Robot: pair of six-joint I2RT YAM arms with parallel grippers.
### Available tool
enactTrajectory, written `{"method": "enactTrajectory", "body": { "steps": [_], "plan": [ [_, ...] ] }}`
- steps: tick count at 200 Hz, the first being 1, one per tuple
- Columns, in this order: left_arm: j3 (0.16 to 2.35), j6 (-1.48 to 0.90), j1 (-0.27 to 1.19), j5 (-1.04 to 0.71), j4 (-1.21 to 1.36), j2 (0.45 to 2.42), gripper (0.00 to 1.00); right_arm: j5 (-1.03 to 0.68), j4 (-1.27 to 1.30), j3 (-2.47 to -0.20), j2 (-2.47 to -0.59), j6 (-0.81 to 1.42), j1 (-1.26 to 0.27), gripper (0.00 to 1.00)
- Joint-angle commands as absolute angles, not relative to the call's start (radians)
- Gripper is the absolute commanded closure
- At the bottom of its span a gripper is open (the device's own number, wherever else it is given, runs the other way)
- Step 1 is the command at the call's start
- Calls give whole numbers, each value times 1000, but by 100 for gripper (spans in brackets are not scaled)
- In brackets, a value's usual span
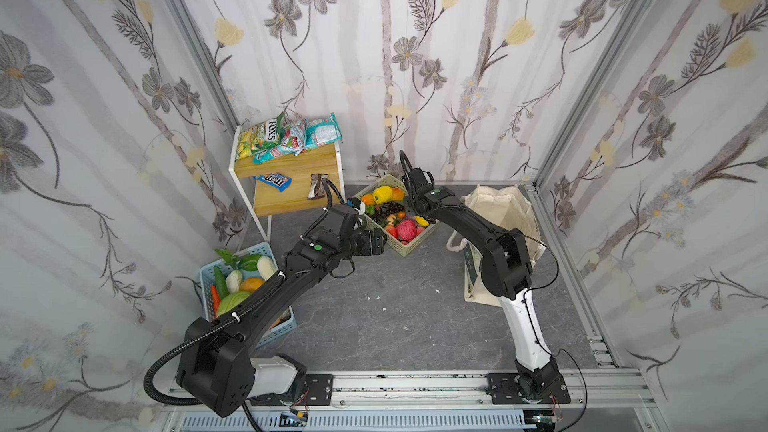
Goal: Place the food into the grocery bag and tie it
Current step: 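Lower the right gripper and grasp the yellow lemon in the basket, then lift the yellow lemon and carry it over the tote bag with the right gripper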
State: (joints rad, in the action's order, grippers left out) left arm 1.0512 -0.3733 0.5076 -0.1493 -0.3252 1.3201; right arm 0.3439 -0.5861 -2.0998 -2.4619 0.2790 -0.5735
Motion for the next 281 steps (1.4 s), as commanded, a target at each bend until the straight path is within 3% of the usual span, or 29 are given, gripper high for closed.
{"method": "enactTrajectory", "body": {
  "steps": [1, 103, 281],
  "plan": [
    [1061, -380, 510, -130, -320, 1308, 10, 362, -573, -2105, -2431, 265, -575, 48],
    [1067, -391, 520, -128, -321, 1301, 10, 276, -606, -2084, -2279, 273, -580, 48],
    [1142, -399, 585, -119, -296, 1400, 10, 216, -590, -1749, -1824, 267, -547, 48]
  ]
}}
